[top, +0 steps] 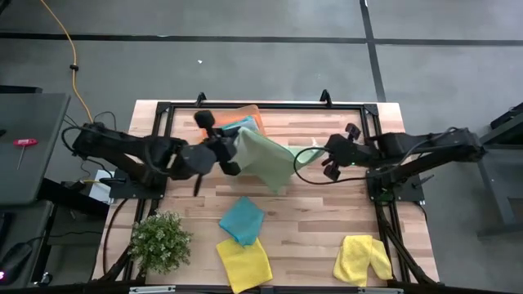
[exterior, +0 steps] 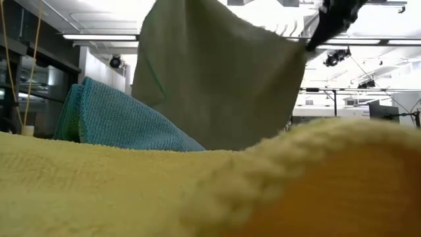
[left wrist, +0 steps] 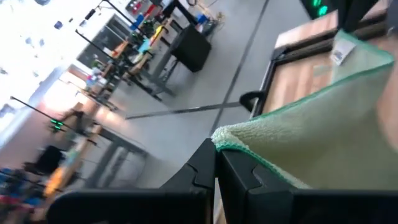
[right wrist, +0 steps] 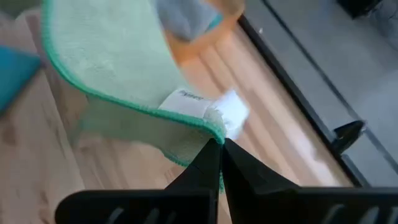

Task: Fold microfiber towels
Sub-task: Fold the green microfiber cloth

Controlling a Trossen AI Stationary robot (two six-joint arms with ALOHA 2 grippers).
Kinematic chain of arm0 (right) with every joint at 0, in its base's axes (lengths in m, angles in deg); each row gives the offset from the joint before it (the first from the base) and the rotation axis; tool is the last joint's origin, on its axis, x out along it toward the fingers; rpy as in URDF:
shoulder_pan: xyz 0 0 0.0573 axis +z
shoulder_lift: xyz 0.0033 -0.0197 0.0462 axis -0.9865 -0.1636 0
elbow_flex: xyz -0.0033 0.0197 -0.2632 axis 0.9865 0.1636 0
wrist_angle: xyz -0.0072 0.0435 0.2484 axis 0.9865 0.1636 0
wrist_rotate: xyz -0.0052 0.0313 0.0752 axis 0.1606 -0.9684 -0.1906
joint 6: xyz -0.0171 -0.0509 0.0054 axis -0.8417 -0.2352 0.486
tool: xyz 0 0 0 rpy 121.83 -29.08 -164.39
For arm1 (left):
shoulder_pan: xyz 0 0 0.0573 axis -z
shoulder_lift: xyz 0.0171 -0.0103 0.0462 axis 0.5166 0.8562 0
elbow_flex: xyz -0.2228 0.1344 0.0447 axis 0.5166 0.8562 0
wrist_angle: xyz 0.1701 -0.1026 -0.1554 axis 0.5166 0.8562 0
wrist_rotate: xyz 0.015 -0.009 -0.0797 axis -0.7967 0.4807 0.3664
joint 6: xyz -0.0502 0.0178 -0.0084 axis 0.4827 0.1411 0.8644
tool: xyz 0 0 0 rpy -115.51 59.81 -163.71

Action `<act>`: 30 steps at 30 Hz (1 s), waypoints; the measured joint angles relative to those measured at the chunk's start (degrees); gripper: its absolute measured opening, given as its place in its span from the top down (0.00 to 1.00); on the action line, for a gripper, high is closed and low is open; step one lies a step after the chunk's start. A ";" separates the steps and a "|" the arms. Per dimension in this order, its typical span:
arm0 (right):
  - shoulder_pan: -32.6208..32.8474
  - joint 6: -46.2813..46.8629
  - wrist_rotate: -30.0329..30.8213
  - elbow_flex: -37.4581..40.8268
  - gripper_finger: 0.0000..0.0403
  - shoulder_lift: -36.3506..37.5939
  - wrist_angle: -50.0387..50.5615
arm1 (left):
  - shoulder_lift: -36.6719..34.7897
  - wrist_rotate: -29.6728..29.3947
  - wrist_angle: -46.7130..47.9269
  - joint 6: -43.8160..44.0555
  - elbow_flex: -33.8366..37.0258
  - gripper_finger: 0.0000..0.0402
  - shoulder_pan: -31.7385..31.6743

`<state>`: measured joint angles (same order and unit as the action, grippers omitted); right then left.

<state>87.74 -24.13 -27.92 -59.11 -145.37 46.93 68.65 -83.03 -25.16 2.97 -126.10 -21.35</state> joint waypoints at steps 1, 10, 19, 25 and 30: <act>0.43 0.22 0.59 -1.55 1.00 -0.03 1.28 | -0.51 0.29 0.65 2.17 -0.15 1.00 0.40; 2.93 2.90 3.43 -9.15 1.00 0.06 14.25 | -1.74 2.43 22.57 19.39 -0.02 1.00 2.11; 3.09 5.61 5.53 -9.62 1.00 0.04 23.87 | -1.09 2.17 26.86 10.19 2.69 1.00 1.18; 1.07 1.87 8.69 -10.36 1.00 0.11 25.70 | -1.33 1.95 20.68 -1.24 2.69 1.00 -4.40; -2.07 -0.36 10.05 -17.02 1.00 -0.40 30.45 | -1.72 1.89 14.65 -9.74 2.67 1.00 -7.86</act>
<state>85.67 -24.49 -17.87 -76.14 -145.77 77.38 66.93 -81.15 -10.51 -6.77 -123.43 -29.22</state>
